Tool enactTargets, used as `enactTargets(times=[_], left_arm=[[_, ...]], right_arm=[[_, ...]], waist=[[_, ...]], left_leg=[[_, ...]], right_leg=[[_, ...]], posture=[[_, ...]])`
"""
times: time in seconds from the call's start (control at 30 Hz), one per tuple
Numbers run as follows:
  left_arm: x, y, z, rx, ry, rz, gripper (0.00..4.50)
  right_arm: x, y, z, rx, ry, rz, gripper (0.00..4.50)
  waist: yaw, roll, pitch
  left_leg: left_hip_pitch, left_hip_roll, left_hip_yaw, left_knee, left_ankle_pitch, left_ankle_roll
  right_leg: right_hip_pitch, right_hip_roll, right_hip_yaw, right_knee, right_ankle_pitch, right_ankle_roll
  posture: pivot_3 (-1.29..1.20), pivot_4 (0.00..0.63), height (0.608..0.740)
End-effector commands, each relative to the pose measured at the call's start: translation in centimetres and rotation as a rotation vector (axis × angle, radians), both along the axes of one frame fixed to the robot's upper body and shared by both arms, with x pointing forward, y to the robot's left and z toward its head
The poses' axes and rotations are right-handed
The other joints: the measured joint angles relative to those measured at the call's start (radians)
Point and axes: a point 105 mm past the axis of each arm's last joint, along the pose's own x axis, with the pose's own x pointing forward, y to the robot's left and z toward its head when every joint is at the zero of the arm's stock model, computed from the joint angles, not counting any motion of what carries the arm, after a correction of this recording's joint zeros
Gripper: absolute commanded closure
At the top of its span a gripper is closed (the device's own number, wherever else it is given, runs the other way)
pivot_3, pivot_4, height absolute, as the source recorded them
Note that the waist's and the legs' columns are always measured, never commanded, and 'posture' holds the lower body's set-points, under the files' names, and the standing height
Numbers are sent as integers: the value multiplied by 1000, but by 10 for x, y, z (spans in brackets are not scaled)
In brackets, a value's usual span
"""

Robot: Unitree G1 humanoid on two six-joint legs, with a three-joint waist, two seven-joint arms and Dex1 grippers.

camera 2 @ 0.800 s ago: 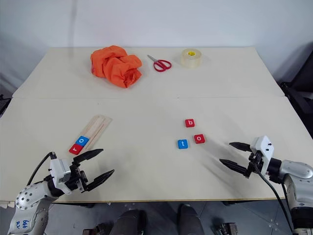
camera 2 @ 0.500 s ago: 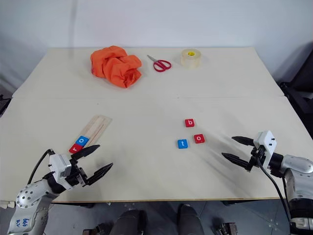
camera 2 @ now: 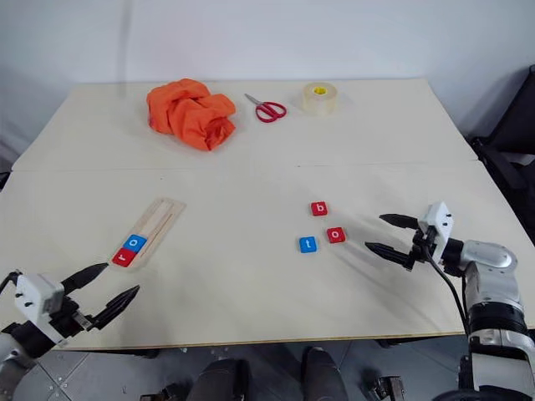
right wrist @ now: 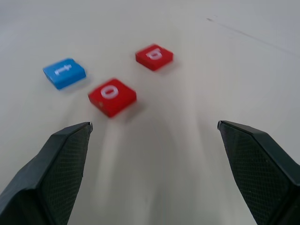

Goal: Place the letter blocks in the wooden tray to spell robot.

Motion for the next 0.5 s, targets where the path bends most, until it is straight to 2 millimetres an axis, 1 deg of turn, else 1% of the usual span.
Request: enactTargets(times=[0.03, 0.17, 0.23, 0.37, 0.43, 0.5], left_arm=[[10, 13, 14, 7, 7, 82, 0], [33, 24, 19, -3, 57, 161, 0], [41, 25, 19, 0, 78, 175, 0], [61, 21, 15, 4, 126, 152, 0], [67, 17, 13, -4, 133, 133, 0], [71, 17, 6, 1, 163, 136, 0]], right_arm=[[7, 9, 9, 3, -26, 25, 23], [10, 19, 15, 8, -33, 49, 23], [10, 23, 16, 8, -31, 58, 23], [10, 31, 23, 15, -36, 66, 23], [8, 33, 26, 17, -37, 68, 23], [6, 35, 29, 18, -38, 68, 23]], waist=[[2, 0, 0], [6, 0, 0], [3, 0, 0], [1, 0, 0], [0, 0, 0], [0, 0, 0]], left_leg=[[0, 0, 0, 0, 0, 0], [0, -1, -2, 0, 0, 0], [0, -1, -2, 0, 0, 0], [-1, -1, -1, -1, 0, 0], [-1, -1, 0, -1, 0, 0], [-1, 0, 0, -2, 0, -1]], right_leg=[[0, 0, 0, 0, 0, 0], [1, -1, -1, 1, 0, 0], [0, -1, -1, 1, 0, 0], [-1, -1, 0, 1, 0, 0], [-1, -1, -1, 1, 0, 0], [-1, -1, 0, 1, 0, 0]], posture=[[0, 150, 740], [0, 150, 740], [0, 150, 740], [0, 150, 740], [0, 150, 740], [0, 150, 740]])
